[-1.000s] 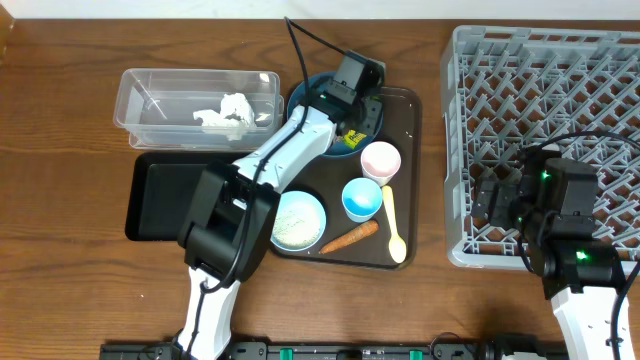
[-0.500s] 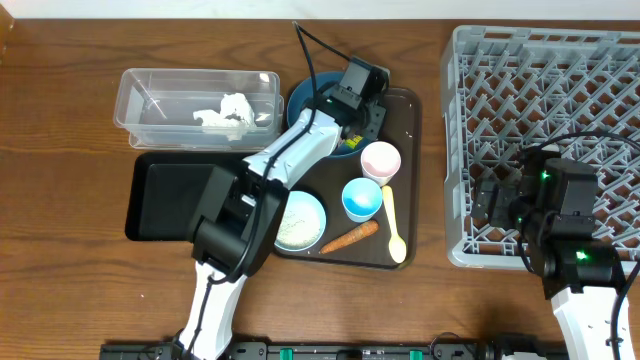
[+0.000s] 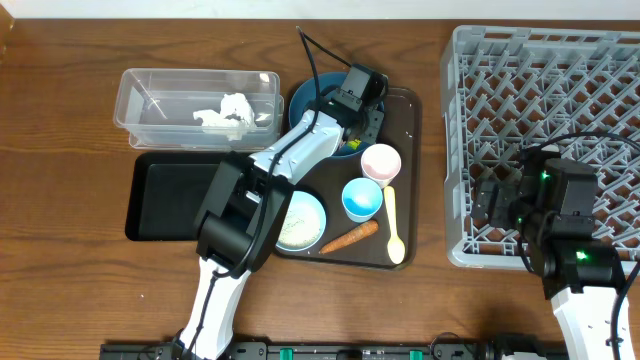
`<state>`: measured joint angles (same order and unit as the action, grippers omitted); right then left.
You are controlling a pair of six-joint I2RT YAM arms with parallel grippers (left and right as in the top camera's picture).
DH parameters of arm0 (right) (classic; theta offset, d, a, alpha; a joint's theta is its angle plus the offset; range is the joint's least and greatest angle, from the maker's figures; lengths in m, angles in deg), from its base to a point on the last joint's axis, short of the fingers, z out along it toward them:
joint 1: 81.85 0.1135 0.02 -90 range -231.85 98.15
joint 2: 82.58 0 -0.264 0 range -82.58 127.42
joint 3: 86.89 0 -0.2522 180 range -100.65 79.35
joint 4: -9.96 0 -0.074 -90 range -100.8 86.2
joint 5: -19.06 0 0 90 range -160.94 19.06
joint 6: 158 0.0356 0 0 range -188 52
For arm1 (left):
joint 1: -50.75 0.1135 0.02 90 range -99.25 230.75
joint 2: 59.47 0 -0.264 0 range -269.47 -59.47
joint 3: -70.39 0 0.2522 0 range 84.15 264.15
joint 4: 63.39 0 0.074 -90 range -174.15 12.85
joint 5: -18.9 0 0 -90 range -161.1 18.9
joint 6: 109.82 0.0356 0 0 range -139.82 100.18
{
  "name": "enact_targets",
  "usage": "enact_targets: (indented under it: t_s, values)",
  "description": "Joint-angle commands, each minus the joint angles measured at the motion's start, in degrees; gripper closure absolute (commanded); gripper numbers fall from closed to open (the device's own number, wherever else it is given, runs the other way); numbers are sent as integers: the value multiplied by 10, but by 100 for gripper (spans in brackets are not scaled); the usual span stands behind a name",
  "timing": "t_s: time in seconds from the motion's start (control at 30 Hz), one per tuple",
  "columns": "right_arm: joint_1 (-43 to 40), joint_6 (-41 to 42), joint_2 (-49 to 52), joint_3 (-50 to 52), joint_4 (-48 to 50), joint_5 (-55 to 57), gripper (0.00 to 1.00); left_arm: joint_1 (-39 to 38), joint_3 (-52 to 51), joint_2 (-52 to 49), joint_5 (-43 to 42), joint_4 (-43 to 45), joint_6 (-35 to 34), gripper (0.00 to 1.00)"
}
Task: Sort waste into correct bins and load items into the dishwasher rack
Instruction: 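Grasp the yellow snack wrapper on the blue plate with the left gripper, then lift the yellow wrapper off the plate with the left gripper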
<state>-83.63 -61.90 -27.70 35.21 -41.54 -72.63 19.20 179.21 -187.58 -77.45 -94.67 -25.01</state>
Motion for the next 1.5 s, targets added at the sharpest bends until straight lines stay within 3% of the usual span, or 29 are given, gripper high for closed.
enact_targets:
  t_s: [0.0,0.13,0.33,0.6,0.63,0.67,0.7,0.77,0.87,1.47]
  values:
    - [5,7,-1,-11,-1,-3,1,2,-9,-13,10,-4,5,56]
    - [5,7,-1,-11,-2,-3,1,6,-9,-14,10,-10,5,78]
    - [5,7,-1,-11,-2,-3,1,11,-9,-14,10,-13,5,94]
    - [5,7,-1,-11,-2,-3,1,18,-7,8,10,-19,5,94]
    - [5,7,-1,-11,-2,-3,1,18,-7,13,10,-14,5,93]
    - [5,7,-1,-11,-2,-3,1,18,-7,18,8,-8,5,83]
    - [5,7,-1,-11,-2,-3,1,18,-7,22,6,-2,5,62]
    - [5,7,-1,-11,-2,-3,1,17,-7,24,-14,9,5,52]
    - [5,7,-1,-11,-2,-3,1,17,-7,24,-48,17,5,50]
    - [5,7,-1,-11,-3,-3,1,16,-7,-10,-29,48,5,49]
